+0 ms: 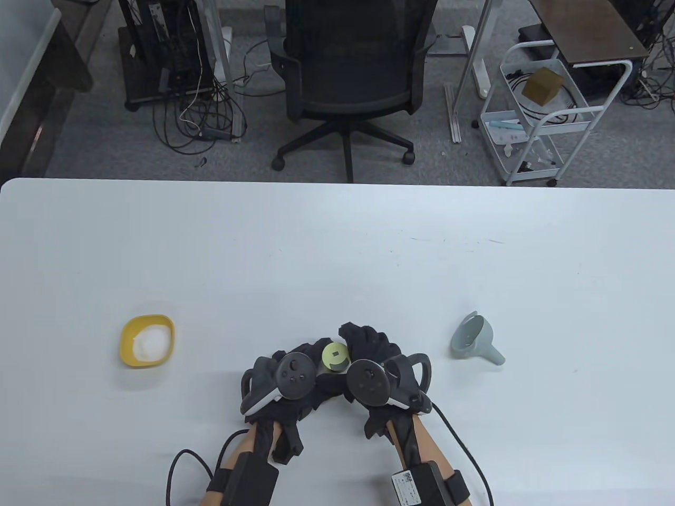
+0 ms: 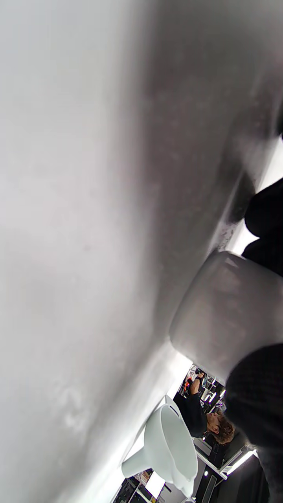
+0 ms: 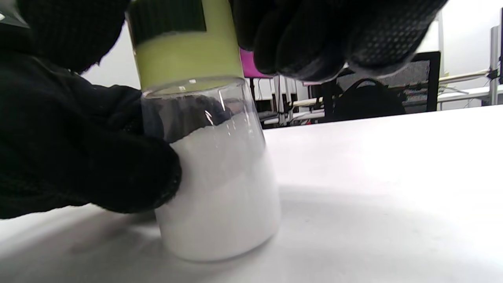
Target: Unscrew the press dispenser and pour salt into it
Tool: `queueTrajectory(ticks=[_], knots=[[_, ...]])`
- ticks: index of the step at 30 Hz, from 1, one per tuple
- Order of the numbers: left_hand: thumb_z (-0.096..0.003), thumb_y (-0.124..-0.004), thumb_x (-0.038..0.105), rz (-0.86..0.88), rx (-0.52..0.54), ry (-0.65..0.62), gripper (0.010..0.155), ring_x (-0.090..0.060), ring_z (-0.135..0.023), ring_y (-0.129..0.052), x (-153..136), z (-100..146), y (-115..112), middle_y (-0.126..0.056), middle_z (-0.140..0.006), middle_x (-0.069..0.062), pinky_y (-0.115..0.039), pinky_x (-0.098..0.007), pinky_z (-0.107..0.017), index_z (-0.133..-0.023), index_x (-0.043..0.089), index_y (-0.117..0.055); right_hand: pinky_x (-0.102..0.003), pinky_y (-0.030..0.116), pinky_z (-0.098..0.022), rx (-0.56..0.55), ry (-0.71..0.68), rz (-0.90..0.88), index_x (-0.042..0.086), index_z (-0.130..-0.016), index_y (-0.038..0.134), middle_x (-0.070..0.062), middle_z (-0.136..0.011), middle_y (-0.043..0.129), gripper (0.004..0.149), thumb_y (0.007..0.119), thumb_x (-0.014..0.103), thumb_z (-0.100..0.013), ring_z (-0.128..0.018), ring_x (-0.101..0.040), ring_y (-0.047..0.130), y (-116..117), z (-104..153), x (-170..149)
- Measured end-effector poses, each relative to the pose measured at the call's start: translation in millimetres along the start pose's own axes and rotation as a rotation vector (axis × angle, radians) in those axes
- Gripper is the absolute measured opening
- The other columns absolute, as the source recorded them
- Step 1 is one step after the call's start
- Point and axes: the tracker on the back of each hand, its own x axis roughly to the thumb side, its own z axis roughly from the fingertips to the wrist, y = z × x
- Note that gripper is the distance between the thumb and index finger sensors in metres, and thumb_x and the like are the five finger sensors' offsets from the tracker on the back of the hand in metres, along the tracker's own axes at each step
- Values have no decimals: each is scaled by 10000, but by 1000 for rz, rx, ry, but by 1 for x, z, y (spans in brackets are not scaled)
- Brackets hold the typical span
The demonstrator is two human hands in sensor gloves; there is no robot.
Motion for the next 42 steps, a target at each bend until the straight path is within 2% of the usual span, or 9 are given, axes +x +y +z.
queueTrajectory(ticks=[6, 14, 23, 24, 27, 28, 31, 37, 42], knots=[[-469, -764, 643, 0, -2, -2, 973, -357, -1131, -617, 0, 0, 0, -600, -1218, -39, -465, -730, -749, -1210, 222, -294, -598, 745, -565, -57, -25, -2, -24, -1053, 554, -247, -918, 742, 861, 802, 572, -484, -715, -377, 825, 1, 1, 3], [-484, -754, 640, -3, -11, -4, 972, -359, -1137, -601, 0, 0, -1, -580, -1226, -45, -458, -727, -748, -1213, 214, -274, -662, 722, -595, -29, -81, -72, -66, -1098, 490, -284, -998, 707, 874, 844, 475, -509, -796, -417, 832, -1, 4, 1], [-488, -752, 635, -5, -14, -8, 974, -364, -1139, -595, 0, 1, -1, -573, -1228, -53, -455, -728, -747, -1215, 207, -266, -787, 609, -620, 122, -170, -158, -91, -1153, 348, -346, -1124, 551, 831, 782, 316, -573, -957, -547, 685, -4, 2, -1], [-490, -747, 636, -6, -17, -8, 975, -362, -1141, -590, 0, 1, -1, -566, -1230, -51, -452, -727, -749, -1216, 208, -257, -800, 588, -620, 126, -167, -168, -97, -1159, 323, -373, -1138, 508, 844, 771, 329, -584, -970, -584, 640, -3, 2, -1], [-493, -745, 634, -7, -20, -8, 975, -366, -1142, -584, 0, 1, -2, -560, -1232, -54, -447, -729, -750, -1217, 206, -250, -791, 573, -617, 82, -102, -143, -140, -1152, 312, -452, -1105, 469, 1009, 759, 529, -542, -929, -610, 630, -3, 2, -1], [-492, -745, 634, -7, -20, -8, 978, -366, -1142, -584, 0, 1, -2, -561, -1233, -52, -448, -730, -749, -1218, 205, -250, -755, 601, -616, 59, -71, -115, -145, -1139, 345, -441, -1074, 511, 1043, 730, 598, -517, -885, -583, 664, -3, 3, -1], [-492, -745, 634, -7, -20, -8, 975, -365, -1143, -582, 0, 1, -2, -561, -1233, -53, -448, -728, -750, -1217, 208, -251, -685, 670, -589, -23, -14, -48, -111, -1102, 445, -354, -980, 638, 1019, 694, 658, -480, -778, -475, 753, -2, 4, -1], [-491, -747, 633, -7, -20, -8, 978, -367, -1141, -585, 0, 1, -2, -563, -1232, -54, -449, -729, -749, -1217, 204, -251, -637, 722, -562, -74, -15, -86, -58, -1047, 549, -267, -898, 731, 840, 766, 560, -522, -704, -393, 813, -3, 5, 1], [-493, -746, 632, -7, -20, -8, 978, -364, -1143, -582, 0, 1, -2, -560, -1233, -55, -446, -729, -750, -1218, 203, -248, -674, 703, -586, -66, -64, -67, -75, -1086, 524, -268, -956, 726, 859, 800, 518, -529, -768, -418, 817, -8, 6, 0]])
